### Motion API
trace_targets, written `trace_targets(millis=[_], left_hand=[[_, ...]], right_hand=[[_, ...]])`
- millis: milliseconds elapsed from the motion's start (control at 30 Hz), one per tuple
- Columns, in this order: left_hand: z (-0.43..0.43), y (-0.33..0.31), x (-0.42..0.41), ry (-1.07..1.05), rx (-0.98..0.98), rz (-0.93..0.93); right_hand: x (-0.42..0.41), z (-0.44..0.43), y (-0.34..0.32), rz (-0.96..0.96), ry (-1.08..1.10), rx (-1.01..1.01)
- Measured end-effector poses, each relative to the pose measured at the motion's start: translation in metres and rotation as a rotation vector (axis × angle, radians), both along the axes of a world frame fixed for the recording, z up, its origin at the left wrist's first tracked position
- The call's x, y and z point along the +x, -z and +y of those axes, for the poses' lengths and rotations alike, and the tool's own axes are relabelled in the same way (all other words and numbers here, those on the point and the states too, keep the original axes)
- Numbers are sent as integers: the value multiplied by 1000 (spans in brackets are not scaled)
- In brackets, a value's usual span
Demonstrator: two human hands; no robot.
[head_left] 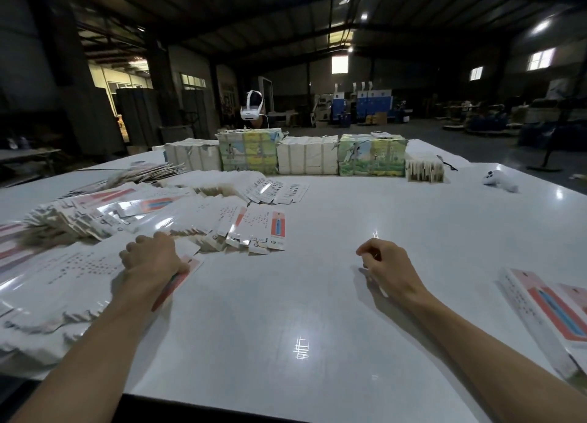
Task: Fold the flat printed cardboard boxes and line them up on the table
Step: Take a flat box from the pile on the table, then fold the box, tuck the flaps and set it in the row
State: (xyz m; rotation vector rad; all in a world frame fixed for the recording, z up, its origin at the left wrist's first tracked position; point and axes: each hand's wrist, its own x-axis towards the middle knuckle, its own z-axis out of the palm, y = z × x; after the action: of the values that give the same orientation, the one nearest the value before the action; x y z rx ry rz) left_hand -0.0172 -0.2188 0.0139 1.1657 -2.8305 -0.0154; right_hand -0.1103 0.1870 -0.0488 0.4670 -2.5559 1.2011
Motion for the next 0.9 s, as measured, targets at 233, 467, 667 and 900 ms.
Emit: trace_targets(millis=[233,467,667,900], left_hand=[[-11,-12,9,41,79,64],[-20,-15,14,111,154,167],[-21,-31,0,259,204,265],[53,-36,-36,489,858,371]], right_hand=[[0,0,1,0,-14,-54],[0,0,2,-24,-33,-100],[2,-2,-1,-31,-53,-116],[3,-4,-1,-10,-74,-121]])
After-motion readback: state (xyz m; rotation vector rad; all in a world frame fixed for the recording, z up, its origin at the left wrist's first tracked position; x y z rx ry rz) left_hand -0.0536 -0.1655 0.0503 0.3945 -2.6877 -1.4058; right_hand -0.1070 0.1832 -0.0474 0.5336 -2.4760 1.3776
